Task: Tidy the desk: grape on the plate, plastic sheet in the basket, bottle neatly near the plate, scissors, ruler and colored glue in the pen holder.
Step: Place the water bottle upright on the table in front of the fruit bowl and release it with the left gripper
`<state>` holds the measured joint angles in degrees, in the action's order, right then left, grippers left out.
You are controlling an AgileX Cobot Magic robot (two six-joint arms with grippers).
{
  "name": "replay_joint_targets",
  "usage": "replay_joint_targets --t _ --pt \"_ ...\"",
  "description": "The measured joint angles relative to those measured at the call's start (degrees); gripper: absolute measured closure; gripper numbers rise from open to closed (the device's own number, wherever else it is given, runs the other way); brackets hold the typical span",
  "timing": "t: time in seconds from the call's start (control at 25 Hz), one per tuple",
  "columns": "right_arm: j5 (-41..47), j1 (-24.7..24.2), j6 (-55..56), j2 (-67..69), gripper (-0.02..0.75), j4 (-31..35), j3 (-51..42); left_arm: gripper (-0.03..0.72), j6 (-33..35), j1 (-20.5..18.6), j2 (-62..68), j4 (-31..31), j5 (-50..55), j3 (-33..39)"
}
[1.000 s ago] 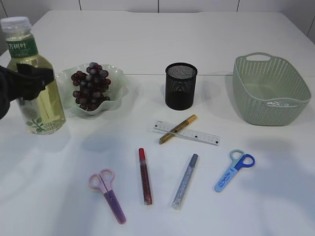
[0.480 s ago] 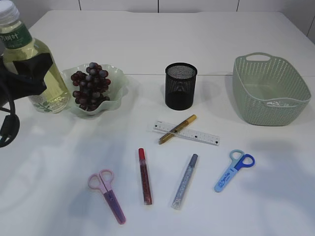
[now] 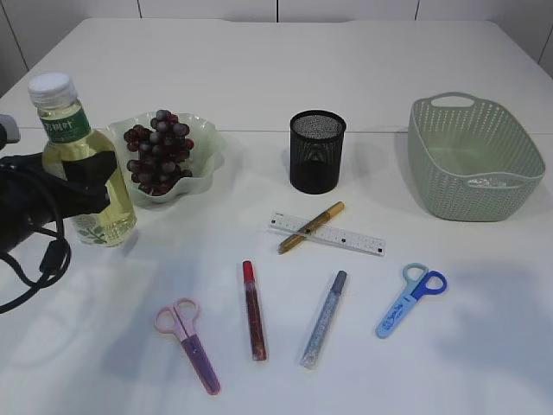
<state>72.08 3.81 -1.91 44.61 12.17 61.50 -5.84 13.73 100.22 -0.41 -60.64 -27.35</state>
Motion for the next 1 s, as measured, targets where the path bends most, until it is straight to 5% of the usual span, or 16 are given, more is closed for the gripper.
replay_joint_targets --t 0.32,1.0 --pt "0.1 0.0 -0.1 -0.7 0.353 -1.3 0.0 0.253 0.0 0.0 8.6 0.4 -0.3 -6.4" --pt "0.2 0.0 -0.6 -0.7 0.353 -1.9 0.0 0.251 0.1 0.0 12.7 0.4 -1.2 -6.9"
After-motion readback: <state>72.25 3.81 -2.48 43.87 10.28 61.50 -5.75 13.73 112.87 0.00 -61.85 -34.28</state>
